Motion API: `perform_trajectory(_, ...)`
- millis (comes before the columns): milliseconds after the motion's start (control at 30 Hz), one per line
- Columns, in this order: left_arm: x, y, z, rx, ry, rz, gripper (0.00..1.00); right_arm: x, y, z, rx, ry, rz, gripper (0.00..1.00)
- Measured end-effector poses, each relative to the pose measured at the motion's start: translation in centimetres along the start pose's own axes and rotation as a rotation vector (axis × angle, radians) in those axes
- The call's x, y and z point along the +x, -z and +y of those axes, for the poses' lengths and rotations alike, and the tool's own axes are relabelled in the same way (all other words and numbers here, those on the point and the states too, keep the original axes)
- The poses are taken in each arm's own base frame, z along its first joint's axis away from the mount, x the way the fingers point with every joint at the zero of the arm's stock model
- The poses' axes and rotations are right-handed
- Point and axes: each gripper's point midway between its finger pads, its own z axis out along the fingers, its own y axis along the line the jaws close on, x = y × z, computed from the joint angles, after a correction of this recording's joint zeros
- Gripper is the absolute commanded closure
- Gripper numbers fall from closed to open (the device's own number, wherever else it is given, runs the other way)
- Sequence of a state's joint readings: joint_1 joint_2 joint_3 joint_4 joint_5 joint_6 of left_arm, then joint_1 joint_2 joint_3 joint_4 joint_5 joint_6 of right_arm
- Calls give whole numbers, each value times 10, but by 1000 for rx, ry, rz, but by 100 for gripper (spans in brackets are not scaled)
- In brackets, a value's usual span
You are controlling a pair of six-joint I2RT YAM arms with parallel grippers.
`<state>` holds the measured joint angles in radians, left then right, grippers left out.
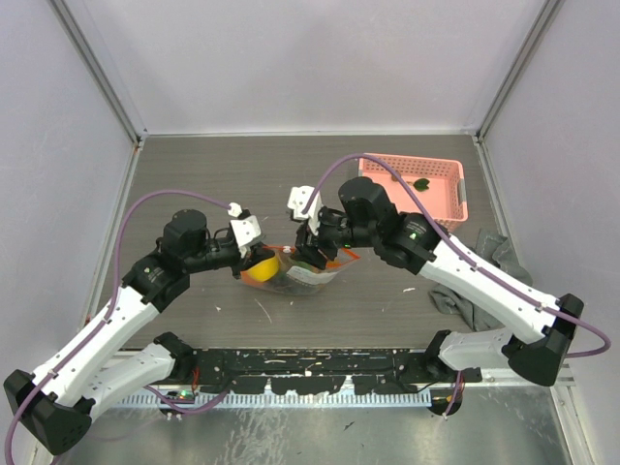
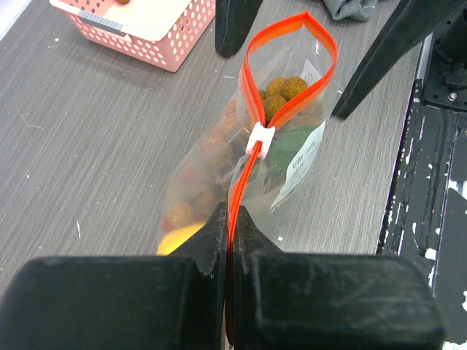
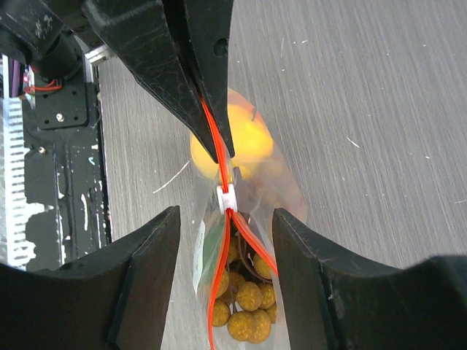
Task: Place the food in the zip-top bag and seal the zipper
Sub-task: Zip the zipper food storage bag.
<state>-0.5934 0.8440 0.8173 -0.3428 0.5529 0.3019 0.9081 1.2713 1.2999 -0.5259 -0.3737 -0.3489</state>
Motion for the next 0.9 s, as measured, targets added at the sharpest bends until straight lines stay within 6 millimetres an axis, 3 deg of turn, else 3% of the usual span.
perform_trajectory(133,0,0,0,0,1,0,100,7,-10,0,-22,20,21,45)
perform_trajectory(367,0,0,0,0,3,0,100,-4,-14,-2,-26,59,-27,65)
perform_trajectory(733,0,0,0,1,5,2,100,3,-22,-1,-47,63,-17,65)
perform_trajectory(900,0,0,-1,1,6,4,100,6,-25,-1,-49,63,-11,82)
